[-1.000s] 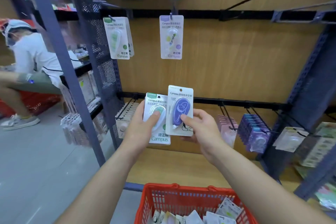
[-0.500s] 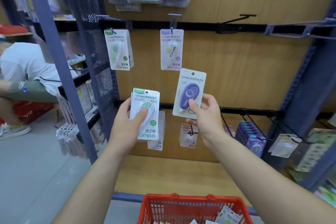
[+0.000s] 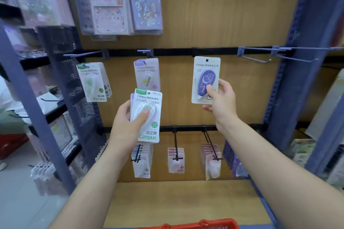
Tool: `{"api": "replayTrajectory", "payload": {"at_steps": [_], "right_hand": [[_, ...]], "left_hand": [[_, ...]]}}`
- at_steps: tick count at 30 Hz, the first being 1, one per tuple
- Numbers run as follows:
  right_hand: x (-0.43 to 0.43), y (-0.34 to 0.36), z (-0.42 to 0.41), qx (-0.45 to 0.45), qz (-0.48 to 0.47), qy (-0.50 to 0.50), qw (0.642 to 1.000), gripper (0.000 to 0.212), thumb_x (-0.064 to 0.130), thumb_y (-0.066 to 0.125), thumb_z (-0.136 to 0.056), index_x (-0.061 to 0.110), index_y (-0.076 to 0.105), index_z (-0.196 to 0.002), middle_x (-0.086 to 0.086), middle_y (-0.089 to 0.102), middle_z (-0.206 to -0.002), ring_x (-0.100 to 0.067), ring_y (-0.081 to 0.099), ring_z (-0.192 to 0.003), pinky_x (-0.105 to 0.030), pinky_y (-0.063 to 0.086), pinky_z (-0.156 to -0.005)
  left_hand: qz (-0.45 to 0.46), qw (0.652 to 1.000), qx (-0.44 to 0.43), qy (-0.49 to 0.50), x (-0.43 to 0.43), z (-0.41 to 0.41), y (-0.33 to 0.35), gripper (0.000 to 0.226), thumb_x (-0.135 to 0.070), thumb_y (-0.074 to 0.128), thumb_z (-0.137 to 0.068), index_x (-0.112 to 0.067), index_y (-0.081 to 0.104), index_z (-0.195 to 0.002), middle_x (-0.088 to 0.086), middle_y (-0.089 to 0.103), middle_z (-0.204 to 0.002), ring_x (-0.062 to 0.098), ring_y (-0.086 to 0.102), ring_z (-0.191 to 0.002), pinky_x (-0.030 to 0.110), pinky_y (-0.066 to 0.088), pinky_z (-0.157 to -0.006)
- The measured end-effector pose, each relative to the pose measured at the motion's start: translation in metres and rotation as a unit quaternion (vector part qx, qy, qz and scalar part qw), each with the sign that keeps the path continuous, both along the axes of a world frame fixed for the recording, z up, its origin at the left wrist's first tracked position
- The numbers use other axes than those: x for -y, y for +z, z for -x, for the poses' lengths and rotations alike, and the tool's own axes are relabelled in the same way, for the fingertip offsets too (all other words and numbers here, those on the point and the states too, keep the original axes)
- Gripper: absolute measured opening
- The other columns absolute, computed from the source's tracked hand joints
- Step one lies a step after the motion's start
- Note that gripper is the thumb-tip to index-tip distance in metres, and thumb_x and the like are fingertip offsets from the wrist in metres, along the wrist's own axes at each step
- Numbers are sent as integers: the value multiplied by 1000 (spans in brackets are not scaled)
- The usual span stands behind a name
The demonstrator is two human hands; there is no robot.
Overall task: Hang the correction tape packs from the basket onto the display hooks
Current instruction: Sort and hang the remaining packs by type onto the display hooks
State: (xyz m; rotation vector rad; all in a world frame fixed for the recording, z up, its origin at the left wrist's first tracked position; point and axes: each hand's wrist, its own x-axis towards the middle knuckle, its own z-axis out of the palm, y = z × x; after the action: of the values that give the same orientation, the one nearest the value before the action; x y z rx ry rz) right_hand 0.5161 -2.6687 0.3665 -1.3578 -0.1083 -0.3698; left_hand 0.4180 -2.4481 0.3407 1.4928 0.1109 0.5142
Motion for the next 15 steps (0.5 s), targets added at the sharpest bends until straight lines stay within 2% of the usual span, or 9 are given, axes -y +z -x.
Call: {"api": "replayTrajectory", "payload": {"at_steps": [4,11,15], "right_hand": [[5,3,-7,-7,15,6,1000,30,23,62,-101,23,56,-130,6,74,-113,-15,74,-96,-28,57,-59],[10,9,-7,16,21,8,1000,19,25,62,-100,26,61,-120,7,76,-104,-13,75,-85,-27,59,-58],[13,7,-7,17,27,7,999,22,23,62,-99,21,62,-121,7,77,-100,-14,76,-82,-28,58,-57]], "left_hand": [[-15,1000,0,-8,9,-9,5,45,-25,67,-99,-29,52,-140,-11,72,-120,11,77,-90,25,59,-58],[-11,1000,-4,-20,17,-16,4,44,-24,69,-98,-30,53,-138,-11,72,-120,12,77,-92,26,59,-59],[-13,1000,-12,-21,21,-17,2,43,-27,69,-97,-35,51,-135,-13,72,-118,13,77,-91,29,60,-60]]}}
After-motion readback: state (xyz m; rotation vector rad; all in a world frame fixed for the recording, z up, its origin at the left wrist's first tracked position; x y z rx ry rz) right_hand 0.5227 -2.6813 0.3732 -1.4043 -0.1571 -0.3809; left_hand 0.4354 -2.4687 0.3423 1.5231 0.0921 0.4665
